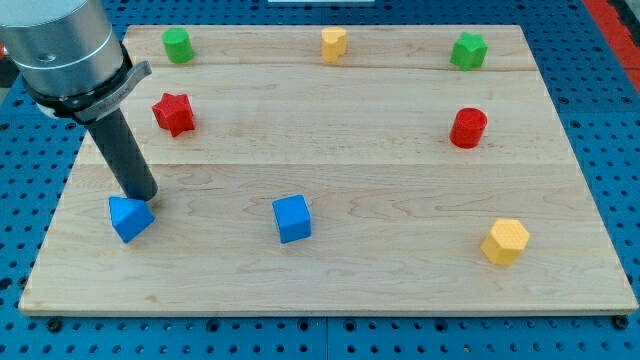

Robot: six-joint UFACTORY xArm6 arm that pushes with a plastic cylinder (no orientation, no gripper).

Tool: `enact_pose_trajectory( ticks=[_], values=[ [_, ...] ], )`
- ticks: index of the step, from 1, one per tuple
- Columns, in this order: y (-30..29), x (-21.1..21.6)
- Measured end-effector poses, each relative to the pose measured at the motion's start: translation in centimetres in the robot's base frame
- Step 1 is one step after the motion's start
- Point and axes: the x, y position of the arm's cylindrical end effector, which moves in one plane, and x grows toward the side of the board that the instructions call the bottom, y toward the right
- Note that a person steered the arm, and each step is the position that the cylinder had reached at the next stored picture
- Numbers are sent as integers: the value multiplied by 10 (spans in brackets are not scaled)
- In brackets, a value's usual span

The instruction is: Move your hand below the red star

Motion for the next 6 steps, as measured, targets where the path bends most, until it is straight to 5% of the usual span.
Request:
enact_pose_trajectory(
  ticks=[4,6],
  values=[
    [-6,-9],
    [157,-52]
  ],
)
